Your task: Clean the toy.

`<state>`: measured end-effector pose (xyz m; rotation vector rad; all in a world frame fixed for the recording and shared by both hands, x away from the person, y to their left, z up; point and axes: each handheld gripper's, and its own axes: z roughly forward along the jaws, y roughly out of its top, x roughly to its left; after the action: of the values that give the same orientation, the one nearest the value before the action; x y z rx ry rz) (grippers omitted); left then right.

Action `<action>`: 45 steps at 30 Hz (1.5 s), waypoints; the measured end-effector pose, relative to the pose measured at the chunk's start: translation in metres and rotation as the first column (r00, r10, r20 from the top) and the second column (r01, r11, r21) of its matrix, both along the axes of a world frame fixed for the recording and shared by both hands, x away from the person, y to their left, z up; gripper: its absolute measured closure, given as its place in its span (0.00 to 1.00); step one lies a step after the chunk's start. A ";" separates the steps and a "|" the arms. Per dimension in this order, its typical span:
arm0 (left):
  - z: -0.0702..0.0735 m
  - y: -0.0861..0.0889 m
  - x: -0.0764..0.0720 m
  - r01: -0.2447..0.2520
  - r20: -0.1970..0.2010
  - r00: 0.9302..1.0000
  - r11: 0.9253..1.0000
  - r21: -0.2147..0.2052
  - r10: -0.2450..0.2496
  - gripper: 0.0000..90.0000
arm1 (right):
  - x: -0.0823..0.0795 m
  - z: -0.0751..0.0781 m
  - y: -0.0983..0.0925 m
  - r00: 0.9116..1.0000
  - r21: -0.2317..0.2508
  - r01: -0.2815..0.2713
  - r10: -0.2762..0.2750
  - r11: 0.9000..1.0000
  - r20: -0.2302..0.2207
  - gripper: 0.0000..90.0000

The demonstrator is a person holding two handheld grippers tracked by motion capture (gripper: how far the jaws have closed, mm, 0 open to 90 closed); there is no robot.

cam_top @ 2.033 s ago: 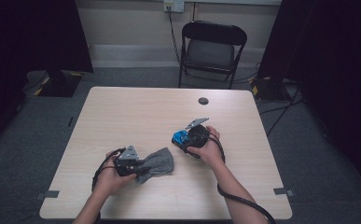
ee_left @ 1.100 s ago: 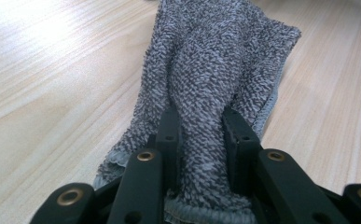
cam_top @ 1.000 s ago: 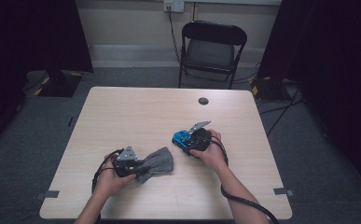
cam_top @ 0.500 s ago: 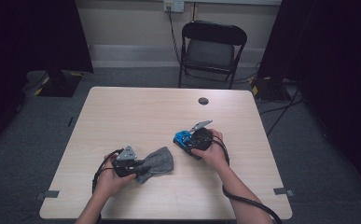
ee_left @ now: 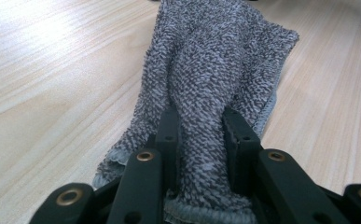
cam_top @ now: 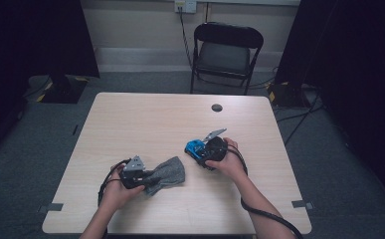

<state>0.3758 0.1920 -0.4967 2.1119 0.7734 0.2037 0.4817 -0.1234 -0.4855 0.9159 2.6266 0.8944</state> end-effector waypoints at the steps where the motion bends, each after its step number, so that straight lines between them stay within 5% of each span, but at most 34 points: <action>1: 0.000 0.000 0.000 0.000 0.001 1.000 1.000 -0.001 0.000 0.79 | 0.000 0.000 0.000 1.000 0.000 -0.005 0.005 1.000 0.000 0.28; 32: 0.000 0.001 0.001 -0.023 -0.022 1.000 0.999 -0.036 0.022 0.74 | -0.010 0.011 -0.011 0.999 0.042 0.031 -0.032 0.999 0.013 0.29; 36: 0.001 -0.001 0.000 -0.010 -0.015 1.000 1.000 -0.015 0.010 0.72 | -0.016 0.014 -0.016 1.000 0.071 0.026 -0.027 0.997 0.016 0.31; 41: 0.001 -0.004 -0.002 0.004 0.016 1.000 1.000 0.015 -0.004 0.70 | -0.024 0.012 -0.018 1.000 0.012 -0.003 0.002 1.000 0.020 0.31; 45: 0.000 -0.003 -0.002 -0.003 0.013 1.000 1.000 0.003 0.003 0.70 | -0.025 0.009 -0.021 1.000 0.047 0.010 -0.011 0.999 0.008 0.31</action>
<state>0.3742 0.1891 -0.4967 2.1105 0.7690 0.2200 0.4565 -0.1443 -0.4766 0.9340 2.6015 0.9587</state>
